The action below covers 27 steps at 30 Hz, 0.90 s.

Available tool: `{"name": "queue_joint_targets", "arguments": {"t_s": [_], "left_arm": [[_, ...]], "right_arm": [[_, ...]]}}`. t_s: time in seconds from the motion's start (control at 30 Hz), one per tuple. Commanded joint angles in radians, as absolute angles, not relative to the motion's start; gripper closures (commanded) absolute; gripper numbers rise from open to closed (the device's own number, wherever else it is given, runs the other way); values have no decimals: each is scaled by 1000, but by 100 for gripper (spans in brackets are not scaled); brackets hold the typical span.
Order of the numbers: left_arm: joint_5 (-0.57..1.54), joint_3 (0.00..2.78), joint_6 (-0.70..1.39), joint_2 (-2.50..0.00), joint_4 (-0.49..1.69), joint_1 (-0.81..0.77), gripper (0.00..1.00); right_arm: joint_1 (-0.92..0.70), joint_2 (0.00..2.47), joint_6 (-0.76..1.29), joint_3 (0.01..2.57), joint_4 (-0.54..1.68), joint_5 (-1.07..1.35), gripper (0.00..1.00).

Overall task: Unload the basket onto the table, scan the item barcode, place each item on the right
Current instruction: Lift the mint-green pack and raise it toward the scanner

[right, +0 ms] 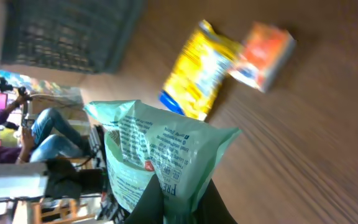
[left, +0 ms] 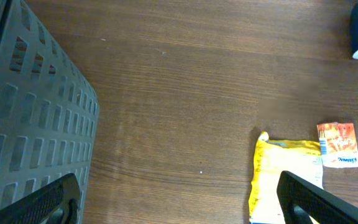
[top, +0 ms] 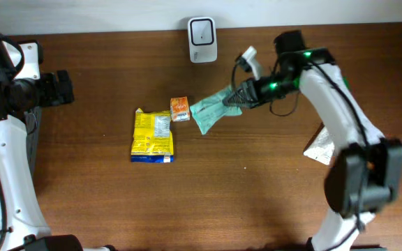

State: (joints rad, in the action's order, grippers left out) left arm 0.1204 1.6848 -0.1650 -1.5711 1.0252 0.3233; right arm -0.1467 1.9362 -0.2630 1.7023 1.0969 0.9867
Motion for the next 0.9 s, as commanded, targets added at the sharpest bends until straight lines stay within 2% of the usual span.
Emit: {"name": "queue_joint_targets", "arguments": {"t_s": [0.0, 0.27, 0.43, 0.57, 0.7, 0.77, 0.87], "left_arm": [[127, 1689, -181, -1578, 1024, 329, 1], [127, 1689, -181, -1578, 1024, 329, 1], [127, 1689, -181, -1578, 1024, 329, 1], [127, 1689, -181, -1578, 1024, 329, 1], [127, 1689, -181, -1578, 1024, 329, 1], [127, 1689, -181, -1578, 1024, 329, 1], [127, 1689, -181, -1578, 1024, 329, 1]], "right_arm": [[-149, 1790, -276, 1710, 1112, 1042, 96], [-150, 1568, -246, 1709, 1159, 1000, 96], [-150, 1521, -240, 1709, 1201, 998, 96], [-150, 1520, -142, 1710, 1184, 958, 96], [-184, 1531, 10, 1786, 1157, 730, 96], [-244, 1573, 64, 1924, 1186, 489, 96], [-314, 1678, 87, 2141, 1248, 253, 96]]}}
